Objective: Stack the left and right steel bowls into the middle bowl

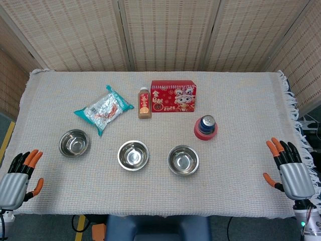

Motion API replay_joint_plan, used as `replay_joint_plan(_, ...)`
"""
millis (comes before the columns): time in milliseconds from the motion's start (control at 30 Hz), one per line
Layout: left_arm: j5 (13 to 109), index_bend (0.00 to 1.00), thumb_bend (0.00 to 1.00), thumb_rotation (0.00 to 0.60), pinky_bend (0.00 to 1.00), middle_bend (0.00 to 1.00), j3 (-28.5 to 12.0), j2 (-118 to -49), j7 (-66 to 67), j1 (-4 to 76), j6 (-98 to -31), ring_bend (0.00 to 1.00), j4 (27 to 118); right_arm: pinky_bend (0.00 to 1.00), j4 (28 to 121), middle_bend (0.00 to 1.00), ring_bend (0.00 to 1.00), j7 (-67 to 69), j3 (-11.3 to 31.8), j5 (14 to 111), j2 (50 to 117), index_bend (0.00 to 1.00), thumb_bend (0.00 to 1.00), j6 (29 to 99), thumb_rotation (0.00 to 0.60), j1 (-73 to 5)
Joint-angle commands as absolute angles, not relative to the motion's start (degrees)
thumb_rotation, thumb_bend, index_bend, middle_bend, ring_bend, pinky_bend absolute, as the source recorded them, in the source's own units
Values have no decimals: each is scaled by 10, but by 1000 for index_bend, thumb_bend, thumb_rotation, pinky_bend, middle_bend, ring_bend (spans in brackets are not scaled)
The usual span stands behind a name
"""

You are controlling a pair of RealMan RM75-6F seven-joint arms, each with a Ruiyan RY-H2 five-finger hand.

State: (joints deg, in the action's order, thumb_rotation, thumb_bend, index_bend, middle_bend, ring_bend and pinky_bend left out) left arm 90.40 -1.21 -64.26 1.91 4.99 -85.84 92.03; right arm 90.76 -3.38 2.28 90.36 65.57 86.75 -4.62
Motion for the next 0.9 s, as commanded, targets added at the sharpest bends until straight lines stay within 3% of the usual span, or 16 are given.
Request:
replay_joint_plan(33, 897, 0, 473, 600, 45, 0, -7, -644, 29, 51, -857, 0, 928, 0, 909, 0, 0, -34, 22, 905, 655, 0, 142, 867, 600, -46)
replay_joint_plan(200, 897, 0, 473, 600, 45, 0, -16, -677, 30, 69, -840, 0, 900, 0, 914, 0, 0, -32, 23, 903, 651, 0, 143, 868, 600, -45)
replay_joint_plan(633, 833, 27, 462, 600, 40, 0, -56, -812, 81, 169, -703, 0, 749, 0, 911, 0, 0, -25, 34, 872, 647, 0, 143, 856, 600, -46)
replay_joint_plan(900, 805, 64, 448, 600, 40, 0, -58, -867, 84, 188, -669, 0, 652, 0, 909, 0, 0, -27, 39, 862, 647, 0, 143, 853, 600, -46)
